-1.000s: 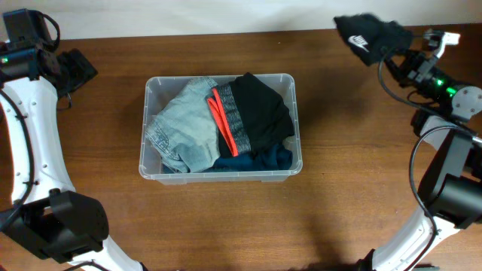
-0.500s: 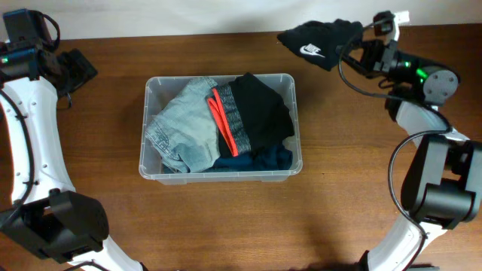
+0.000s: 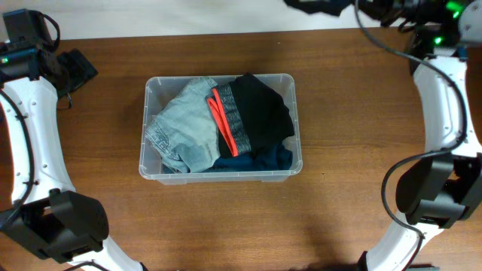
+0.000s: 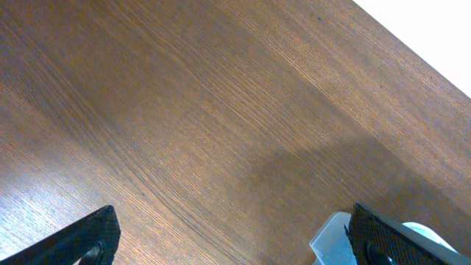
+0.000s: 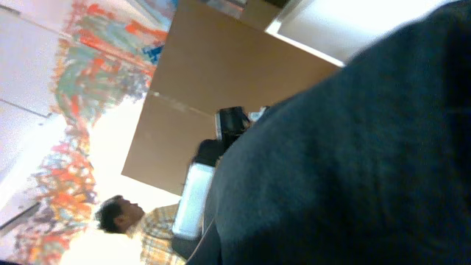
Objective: Pack container
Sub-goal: 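Lift the black Nike shirt up and back with the right gripper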
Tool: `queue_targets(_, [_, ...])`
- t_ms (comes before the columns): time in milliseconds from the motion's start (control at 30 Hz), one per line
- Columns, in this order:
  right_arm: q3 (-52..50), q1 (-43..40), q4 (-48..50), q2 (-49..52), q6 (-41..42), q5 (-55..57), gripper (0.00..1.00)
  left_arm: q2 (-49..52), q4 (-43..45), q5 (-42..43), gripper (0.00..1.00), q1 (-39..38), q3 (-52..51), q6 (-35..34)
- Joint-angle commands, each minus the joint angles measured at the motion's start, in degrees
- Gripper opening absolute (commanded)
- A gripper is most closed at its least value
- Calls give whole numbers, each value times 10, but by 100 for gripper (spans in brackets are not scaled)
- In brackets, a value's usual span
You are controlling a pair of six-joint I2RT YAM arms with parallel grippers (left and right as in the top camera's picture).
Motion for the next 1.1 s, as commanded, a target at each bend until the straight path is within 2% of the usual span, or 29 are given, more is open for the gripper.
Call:
queue_targets(0, [63, 5, -31, -24, -2, 50, 4, 2, 0, -3, 99, 0, 3, -7])
queue_targets(200, [114, 4, -122, -24, -9, 127, 4, 2, 0, -3, 99, 0, 3, -7])
queue_targets(500, [117, 5, -243, -24, -21, 287, 4, 2, 0, -3, 99, 0, 3, -7])
queue_targets(700, [118, 5, -377, -26, -170, 332, 4, 2, 0, -3, 99, 0, 3, -7])
queue_targets(933, [118, 5, -579, -26, -368, 372, 4, 2, 0, -2, 99, 0, 3, -7])
queue_targets(1067, [118, 5, -726, -26, -483, 436, 4, 2, 0, -2, 99, 0, 3, -7])
